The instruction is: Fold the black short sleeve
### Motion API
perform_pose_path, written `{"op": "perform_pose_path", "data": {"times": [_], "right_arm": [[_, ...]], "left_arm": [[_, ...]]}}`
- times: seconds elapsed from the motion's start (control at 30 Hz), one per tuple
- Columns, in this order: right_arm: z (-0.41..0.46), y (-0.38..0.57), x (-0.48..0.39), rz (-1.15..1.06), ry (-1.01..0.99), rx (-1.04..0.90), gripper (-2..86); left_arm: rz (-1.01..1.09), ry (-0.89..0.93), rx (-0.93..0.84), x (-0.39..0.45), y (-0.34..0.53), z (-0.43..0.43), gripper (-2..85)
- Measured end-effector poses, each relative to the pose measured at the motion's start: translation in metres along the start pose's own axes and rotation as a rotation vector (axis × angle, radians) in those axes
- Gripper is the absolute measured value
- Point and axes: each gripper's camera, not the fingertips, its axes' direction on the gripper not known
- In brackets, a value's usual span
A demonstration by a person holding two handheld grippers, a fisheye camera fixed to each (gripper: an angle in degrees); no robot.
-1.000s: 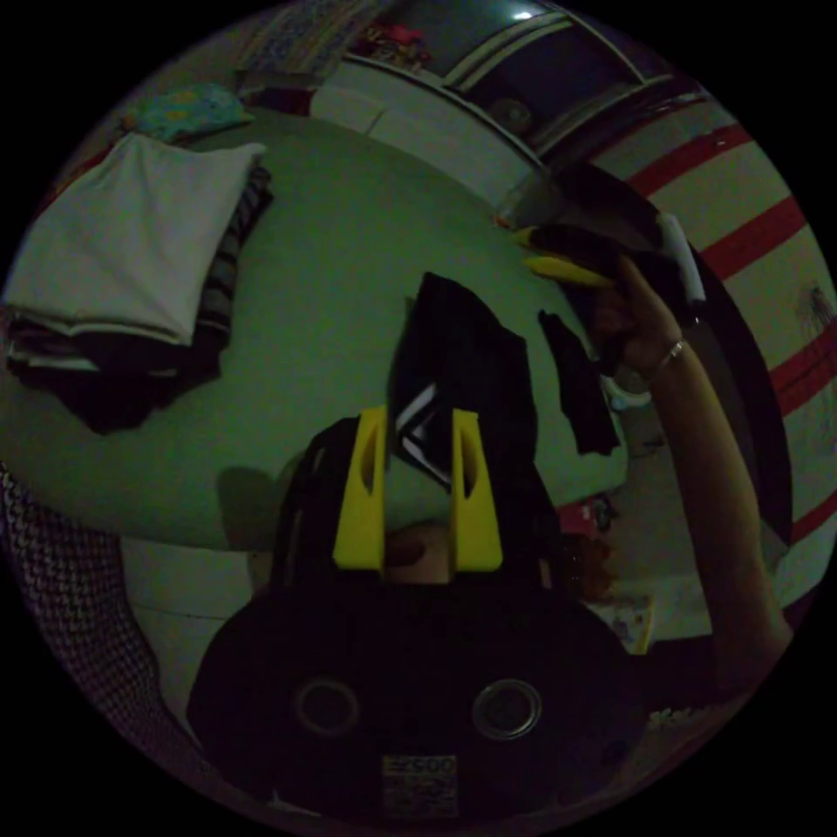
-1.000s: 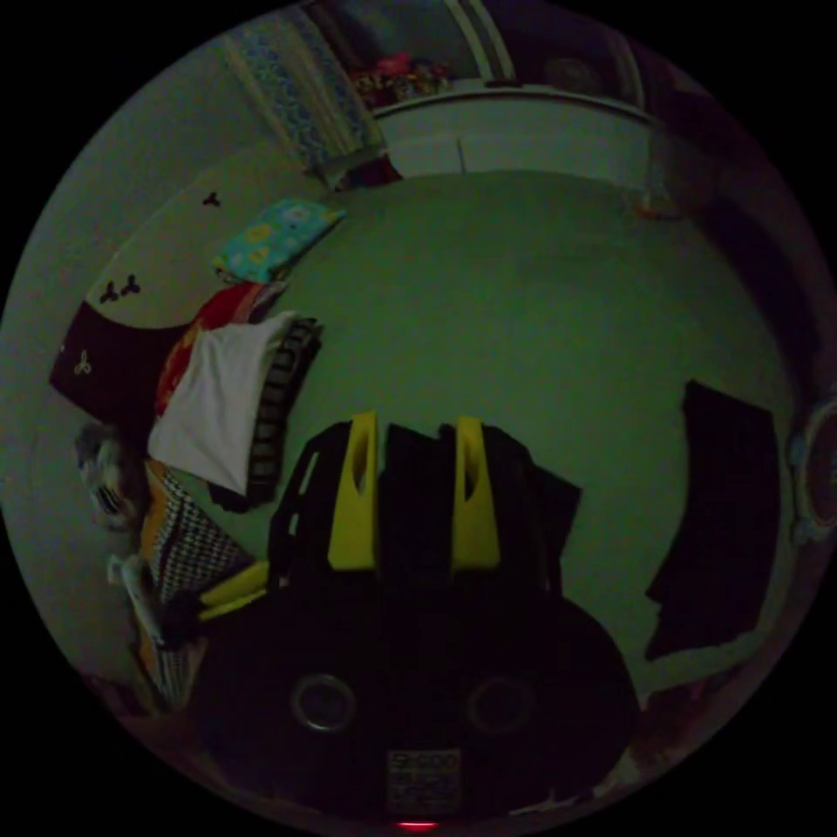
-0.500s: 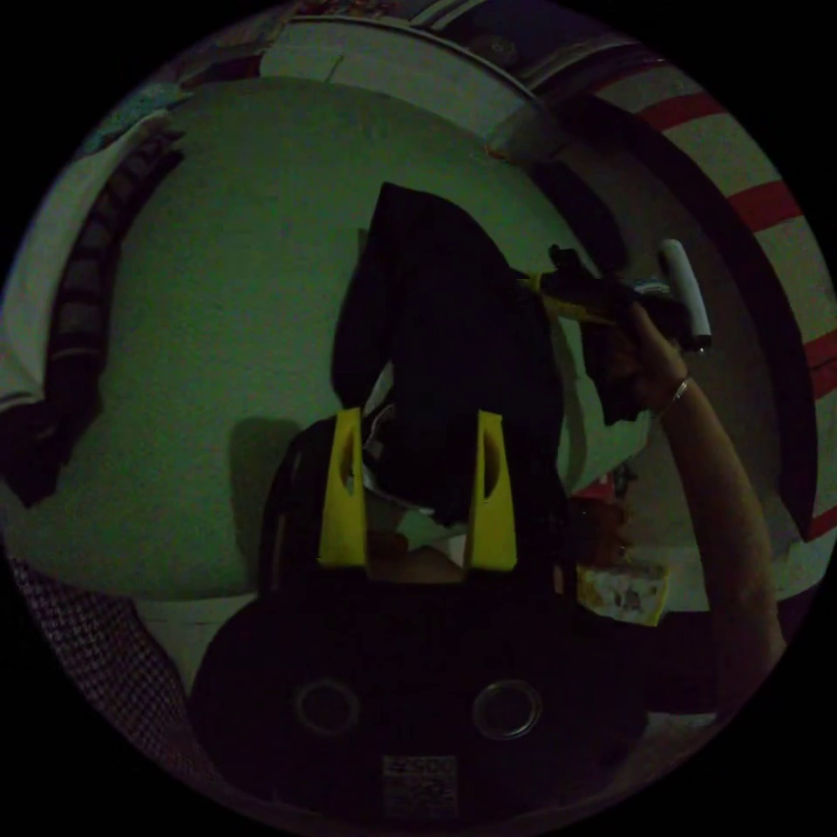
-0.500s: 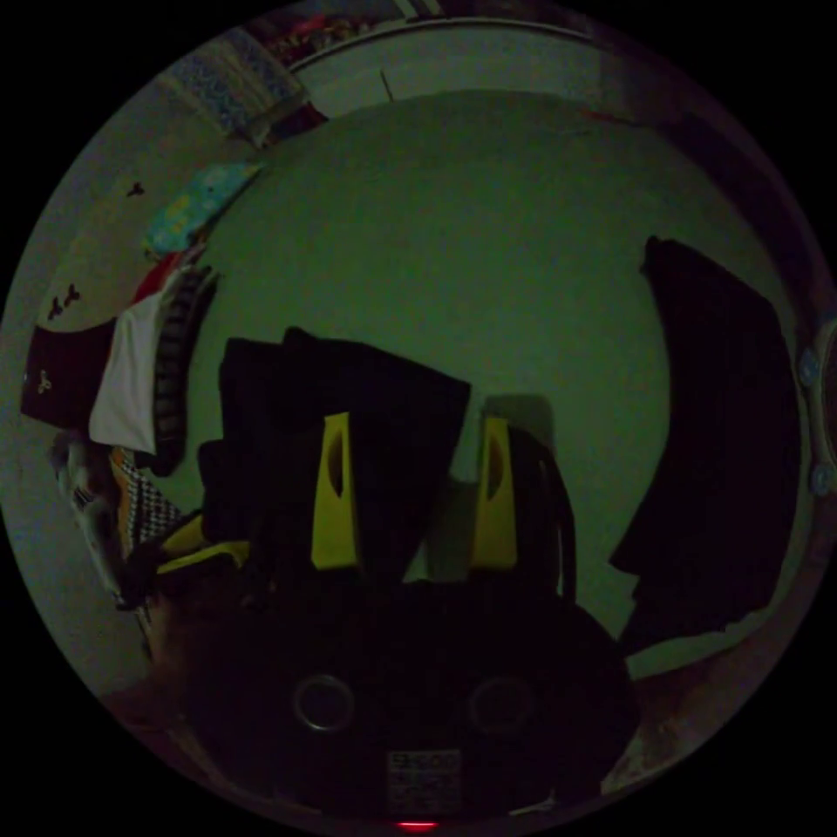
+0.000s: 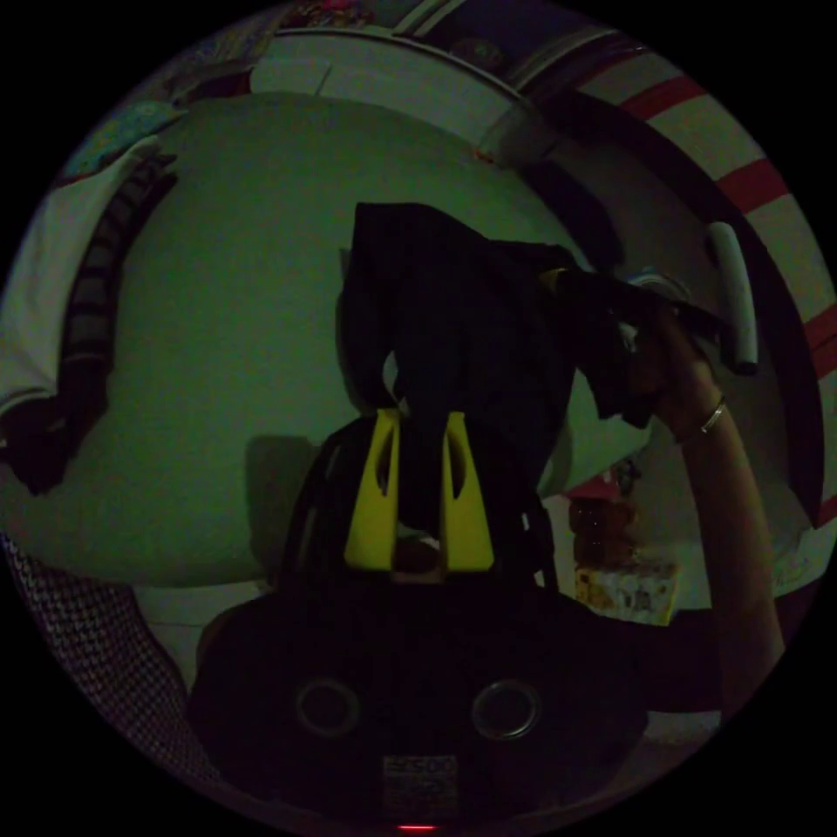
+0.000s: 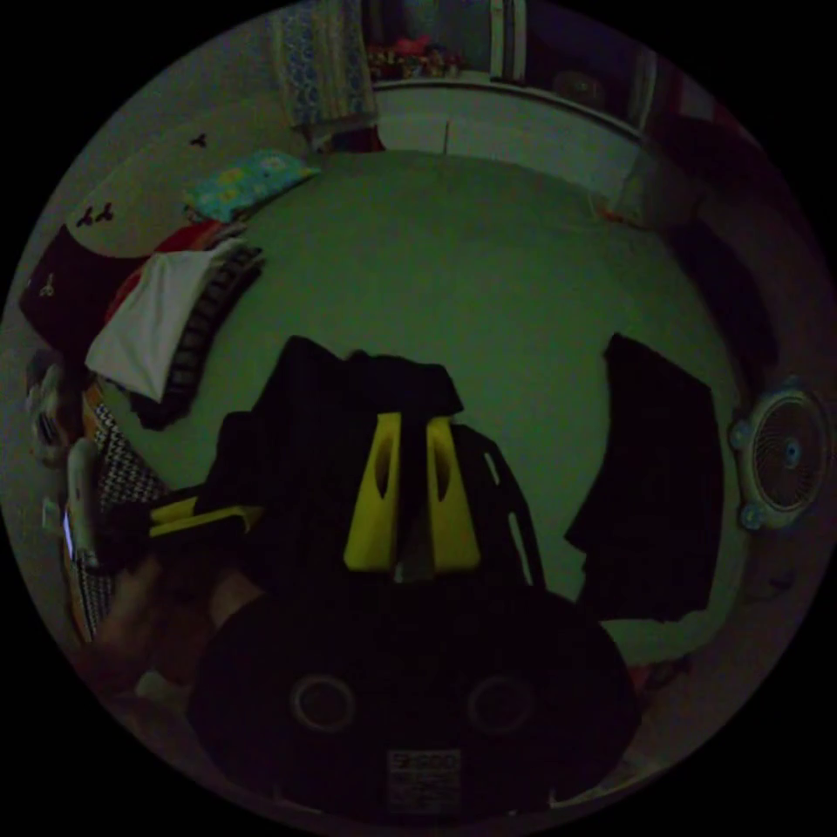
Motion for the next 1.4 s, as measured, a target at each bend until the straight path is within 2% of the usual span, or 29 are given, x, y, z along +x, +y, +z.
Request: {"op": "perform_pose_path", "data": {"times": [0.27,0.5,0.77,0.93,1.0,1.1,1.23,1.3,1.4], "right_arm": [[-0.078,0.006,-0.111,-0.133,0.084,0.130,0.7],[-0.139,-0.012,-0.232,-0.299,0.053,0.255,0.7],[-0.181,-0.071,-0.349,-0.390,-0.083,0.361,1.0],[-0.135,-0.126,-0.380,-0.255,-0.252,0.264,4.3],[-0.082,-0.143,-0.389,-0.194,-0.264,0.130,9.3],[-0.023,-0.122,-0.395,-0.168,-0.379,0.011,10.0],[0.010,-0.056,-0.409,-0.318,-0.429,0.033,6.7],[0.021,-0.018,-0.418,-0.374,-0.407,0.095,1.8],[0.038,0.015,-0.431,-0.401,-0.376,0.139,-0.6]], "left_arm": [[-0.023,0.089,0.142,-0.039,0.038,-0.095,8.1],[-0.090,0.109,0.313,-0.087,0.069,-0.194,8.1],[-0.145,-0.057,0.511,-0.155,0.082,-0.350,8.0],[-0.230,-0.163,0.492,-0.207,0.053,-0.399,8.5],[-0.282,-0.197,0.440,-0.235,0.034,-0.397,9.2],[-0.429,-0.247,0.369,-0.291,0.012,-0.378,10.8],[-0.416,-0.170,0.468,-0.321,0.024,-0.383,11.0],[-0.380,-0.218,0.467,-0.317,0.027,-0.389,10.6],[-0.361,-0.256,0.538,-0.297,0.030,-0.397,6.5]]}}
